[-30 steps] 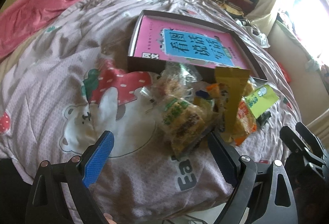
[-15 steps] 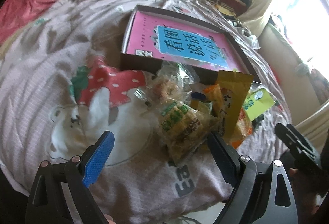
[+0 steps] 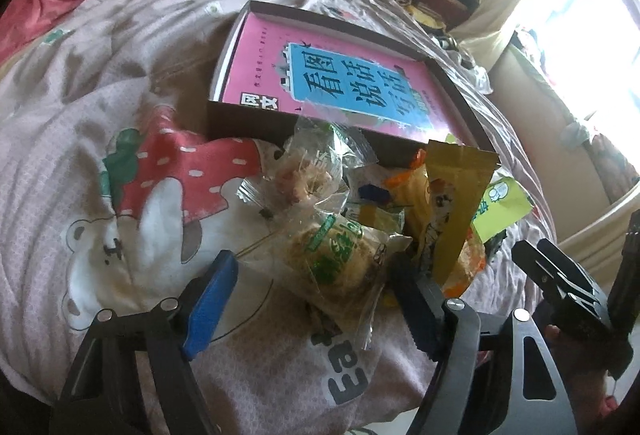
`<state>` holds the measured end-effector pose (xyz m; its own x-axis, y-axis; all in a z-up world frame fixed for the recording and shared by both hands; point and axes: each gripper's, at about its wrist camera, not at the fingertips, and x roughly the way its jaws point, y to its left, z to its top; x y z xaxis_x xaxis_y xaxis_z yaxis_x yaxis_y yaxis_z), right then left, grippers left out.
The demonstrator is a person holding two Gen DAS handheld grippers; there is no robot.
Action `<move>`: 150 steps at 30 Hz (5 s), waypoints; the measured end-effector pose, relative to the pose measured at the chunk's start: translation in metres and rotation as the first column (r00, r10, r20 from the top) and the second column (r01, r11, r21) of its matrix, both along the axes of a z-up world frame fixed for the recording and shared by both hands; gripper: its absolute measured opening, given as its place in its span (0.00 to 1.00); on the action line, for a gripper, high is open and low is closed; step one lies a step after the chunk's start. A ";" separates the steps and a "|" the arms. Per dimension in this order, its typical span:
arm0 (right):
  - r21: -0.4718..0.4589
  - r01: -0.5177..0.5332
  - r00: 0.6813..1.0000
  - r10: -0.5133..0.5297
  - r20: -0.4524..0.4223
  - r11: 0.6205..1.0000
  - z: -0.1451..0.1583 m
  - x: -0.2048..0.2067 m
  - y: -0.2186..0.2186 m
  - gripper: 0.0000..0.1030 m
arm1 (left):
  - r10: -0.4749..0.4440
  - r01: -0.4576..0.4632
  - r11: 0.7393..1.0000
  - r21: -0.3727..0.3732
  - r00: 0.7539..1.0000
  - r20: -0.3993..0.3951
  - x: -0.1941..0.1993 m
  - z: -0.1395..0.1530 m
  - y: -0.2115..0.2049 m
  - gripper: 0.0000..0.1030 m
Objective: Organize snacks
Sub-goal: 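Close right gripper on black snack bag while left gripper approaches clear cookie bag, then lift black bag toward tray with right gripper while left gripper grasps and lifts cookie bag, then lower black bag into tray and open right gripper while left gripper releases cookie bag there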
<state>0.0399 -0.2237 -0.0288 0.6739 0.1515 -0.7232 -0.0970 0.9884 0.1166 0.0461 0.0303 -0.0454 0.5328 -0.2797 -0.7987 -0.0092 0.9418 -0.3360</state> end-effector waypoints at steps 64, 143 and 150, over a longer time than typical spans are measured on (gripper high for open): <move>0.051 -0.035 0.999 0.036 -0.015 0.998 0.003 0.036 -0.042 0.46 | -0.076 0.092 0.977 -0.193 0.993 0.088 0.016 0.010 0.009 0.38; 0.007 -0.062 0.998 0.063 -0.018 0.998 -0.001 0.140 0.016 0.47 | -0.019 0.013 0.995 0.095 0.998 0.063 0.120 0.003 0.011 0.38; 0.007 -0.063 0.998 0.063 -0.018 0.998 0.000 0.139 0.016 0.47 | -0.020 0.013 0.995 0.102 0.998 0.064 0.120 0.002 0.009 0.39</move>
<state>0.1792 -0.2078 -0.0288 0.6493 0.1981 -0.7343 -0.1569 0.9796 0.1256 0.1663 0.0393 -0.0432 0.5805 -0.2084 -0.7871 0.0254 0.9709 -0.2383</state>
